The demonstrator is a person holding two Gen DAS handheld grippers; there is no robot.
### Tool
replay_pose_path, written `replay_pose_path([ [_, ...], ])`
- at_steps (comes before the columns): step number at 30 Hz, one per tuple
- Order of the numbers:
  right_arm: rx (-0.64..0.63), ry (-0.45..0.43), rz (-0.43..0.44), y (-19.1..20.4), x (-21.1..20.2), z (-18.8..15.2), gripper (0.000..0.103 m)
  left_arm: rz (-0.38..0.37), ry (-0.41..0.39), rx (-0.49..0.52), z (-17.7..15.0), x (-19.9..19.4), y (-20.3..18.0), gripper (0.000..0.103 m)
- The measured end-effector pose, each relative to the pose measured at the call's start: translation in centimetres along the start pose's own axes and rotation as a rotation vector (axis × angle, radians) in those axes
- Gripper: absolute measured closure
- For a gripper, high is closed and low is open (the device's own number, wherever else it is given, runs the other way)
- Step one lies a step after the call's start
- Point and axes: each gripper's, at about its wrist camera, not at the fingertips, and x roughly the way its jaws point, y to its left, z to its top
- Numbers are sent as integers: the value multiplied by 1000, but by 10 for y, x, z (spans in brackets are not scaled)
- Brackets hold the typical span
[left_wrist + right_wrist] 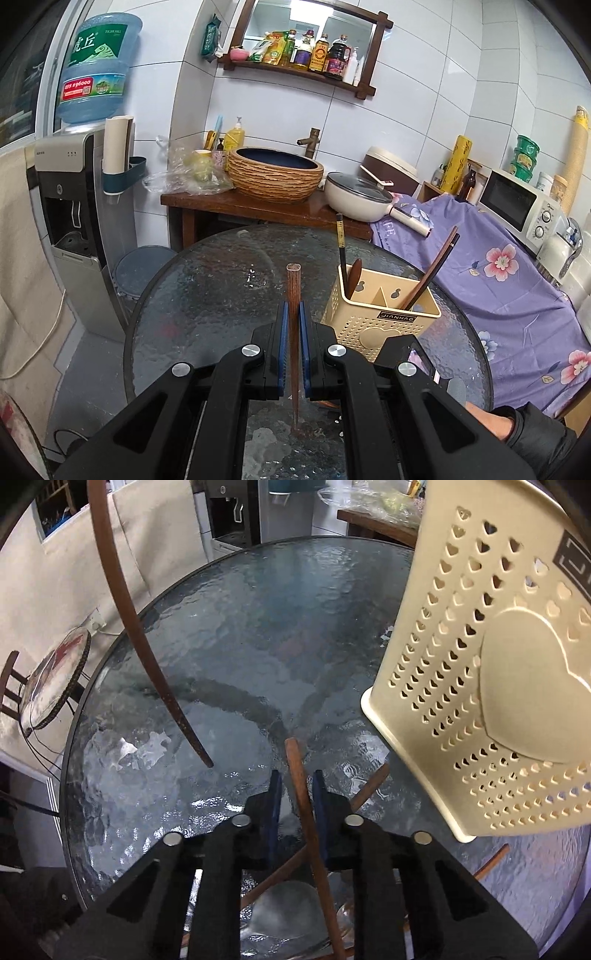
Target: Organize utensils
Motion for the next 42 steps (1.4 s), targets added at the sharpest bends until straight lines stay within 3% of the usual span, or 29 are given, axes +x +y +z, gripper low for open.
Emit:
replay_pose_path([
  [4, 13, -15, 12, -6, -3, -3, 96, -5, 5, 1, 2, 2, -3, 97],
  [8, 56, -86, 45, -15, -29, -6, 96, -8, 0, 11, 4, 0, -8, 97],
  [16, 139, -311, 72, -31, -120, -23, 96, -26, -17, 31, 6, -4, -23, 97],
  [21, 177, -467, 38, -34, -183, -31, 96, -35, -25, 43, 10, -7, -34, 97],
  [29, 201, -580, 21, -34, -251, -31, 96, -52, -36, 62, 22, -16, -53, 97],
  [35, 241, -666, 15, -39, -291, -21, 96, -84, -45, 48, 45, -22, -63, 97],
  [42, 316, -872, -63, -57, -352, 2, 96, -113, -142, -17, 92, -36, -67, 97],
])
